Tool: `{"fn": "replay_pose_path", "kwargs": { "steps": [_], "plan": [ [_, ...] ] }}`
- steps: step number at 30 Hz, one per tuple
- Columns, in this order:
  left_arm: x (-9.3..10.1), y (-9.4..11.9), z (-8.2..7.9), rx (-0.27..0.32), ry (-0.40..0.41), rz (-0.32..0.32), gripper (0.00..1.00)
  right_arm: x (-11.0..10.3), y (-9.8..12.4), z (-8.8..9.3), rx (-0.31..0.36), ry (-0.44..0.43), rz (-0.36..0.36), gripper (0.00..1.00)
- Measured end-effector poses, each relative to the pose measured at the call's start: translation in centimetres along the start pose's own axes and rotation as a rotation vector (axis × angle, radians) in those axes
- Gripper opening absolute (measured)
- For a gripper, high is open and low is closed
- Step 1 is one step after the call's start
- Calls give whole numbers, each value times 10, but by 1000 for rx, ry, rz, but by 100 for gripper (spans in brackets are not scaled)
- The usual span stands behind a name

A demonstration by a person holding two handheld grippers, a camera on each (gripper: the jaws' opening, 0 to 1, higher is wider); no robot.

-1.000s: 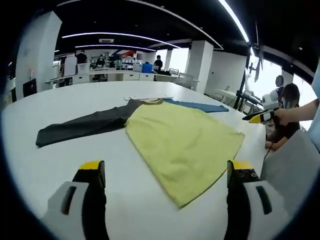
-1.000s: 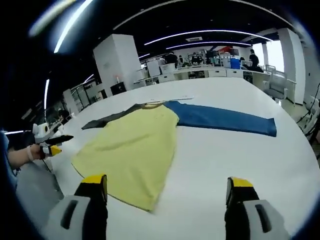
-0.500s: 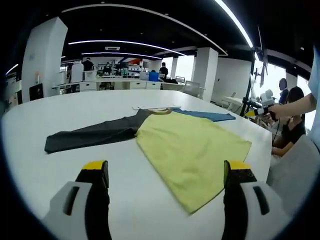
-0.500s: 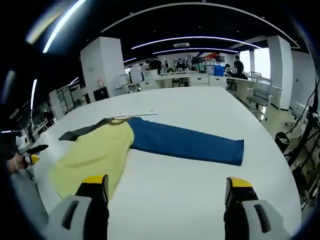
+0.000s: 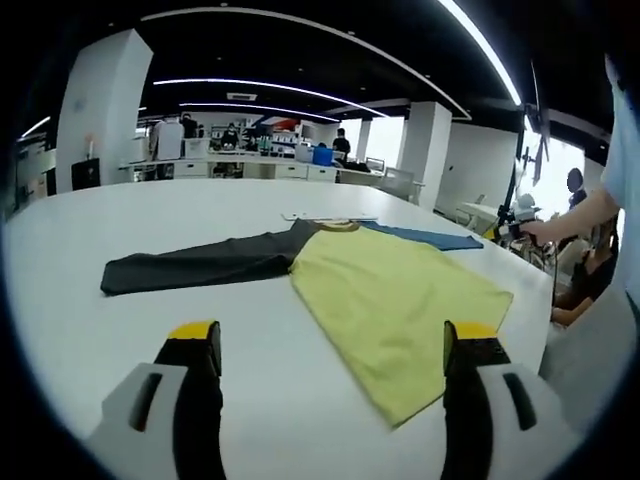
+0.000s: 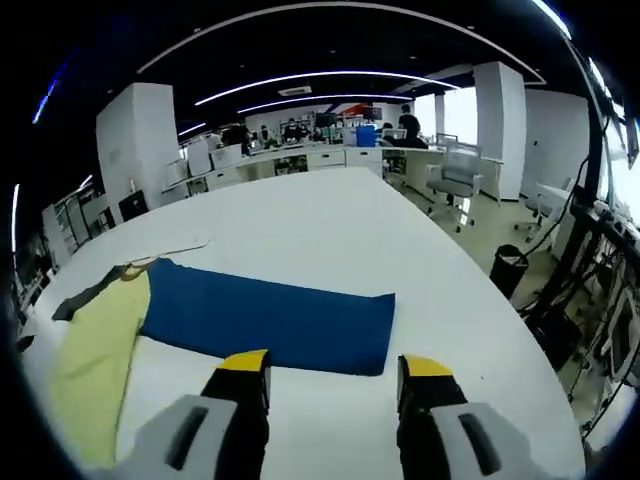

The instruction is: Fold the garment on the visible template until the final outline fits inside the template.

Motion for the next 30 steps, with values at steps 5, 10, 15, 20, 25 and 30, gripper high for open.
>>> {"fn": "replay_pose_path", "kwargs": {
  "steps": [5,10,15,20,25,30],
  "plan": [
    [-2,1,1,12,33,-1,88,10,-10,3,-34,-48,33,43],
    [-5,1,4,1,50,-8,86,13,-13,6,-54,-78,34,38],
    [-4,-1,6,-5,55,-1,84,14,-17,9,-72,-83,43,30],
    [-5,0,8,-15,58,-2,82,12,-16,8,-69,-130,28,17],
    [-7,-2,10,-23,61,-2,80,6,-16,4,-75,-105,33,0],
    [-4,-1,9,-20,56,4,78,2,-10,-7,-52,-60,33,0]
  ]
}}
Point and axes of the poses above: the point that each gripper's makers call its tool centre point, and the gripper's own axes: y roughly backward along the fingers, x roughly to its right, z roughly out of its underside, the point moved 5 cm from there along y, roughly backward along the fingers, and after that the axes turned 15 degrees about -x, right-handed, at the moved point
